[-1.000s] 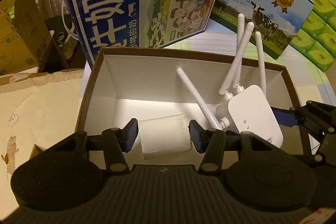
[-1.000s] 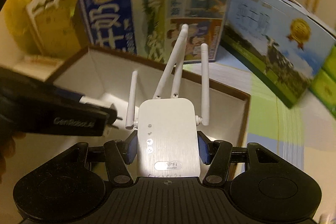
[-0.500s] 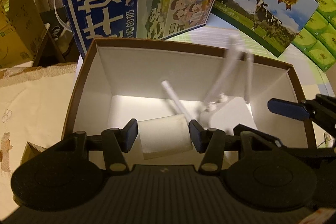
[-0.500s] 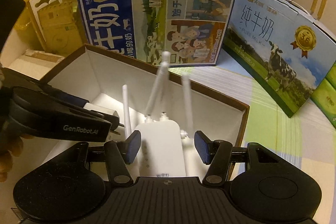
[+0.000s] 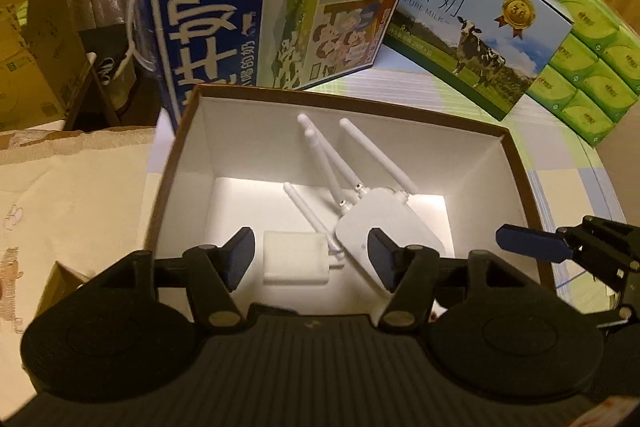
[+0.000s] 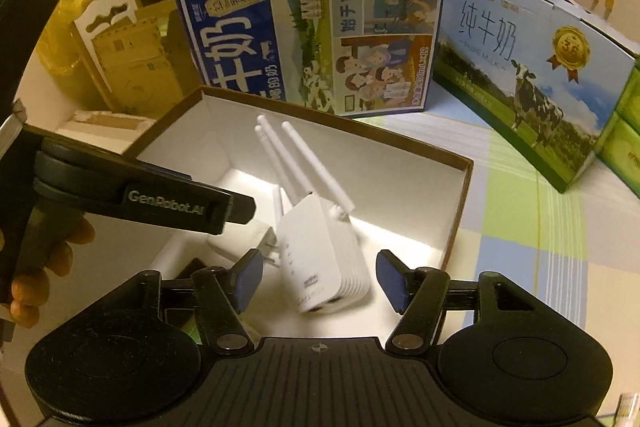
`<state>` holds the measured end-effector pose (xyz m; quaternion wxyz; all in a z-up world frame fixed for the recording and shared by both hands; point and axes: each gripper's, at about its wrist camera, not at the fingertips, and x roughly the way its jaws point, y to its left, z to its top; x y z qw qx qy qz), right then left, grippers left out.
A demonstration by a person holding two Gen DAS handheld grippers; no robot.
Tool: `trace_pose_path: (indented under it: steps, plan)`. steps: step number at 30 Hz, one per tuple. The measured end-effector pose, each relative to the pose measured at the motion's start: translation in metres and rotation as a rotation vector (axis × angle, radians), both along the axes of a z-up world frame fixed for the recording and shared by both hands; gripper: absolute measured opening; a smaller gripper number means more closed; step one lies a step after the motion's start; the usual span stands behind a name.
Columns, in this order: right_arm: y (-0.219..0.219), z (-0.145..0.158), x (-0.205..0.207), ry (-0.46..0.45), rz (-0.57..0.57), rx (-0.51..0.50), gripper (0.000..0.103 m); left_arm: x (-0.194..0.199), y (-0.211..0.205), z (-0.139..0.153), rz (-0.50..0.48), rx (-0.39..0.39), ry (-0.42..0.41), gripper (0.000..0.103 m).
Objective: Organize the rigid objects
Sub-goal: 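Lower the adapter and repeater into the shoebox and open both tools, then lift both open tools out of the shoebox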
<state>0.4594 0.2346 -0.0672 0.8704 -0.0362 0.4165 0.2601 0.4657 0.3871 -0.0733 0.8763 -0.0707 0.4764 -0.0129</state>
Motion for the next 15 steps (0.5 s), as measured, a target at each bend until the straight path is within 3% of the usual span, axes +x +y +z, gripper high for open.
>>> trace_pose_path:
  steps: [15]
  plan:
    - [-0.028,0.033,-0.066,-0.018,-0.041,0.069,0.062,-0.089,-0.011,0.047,0.036,0.045,-0.059,0.058]
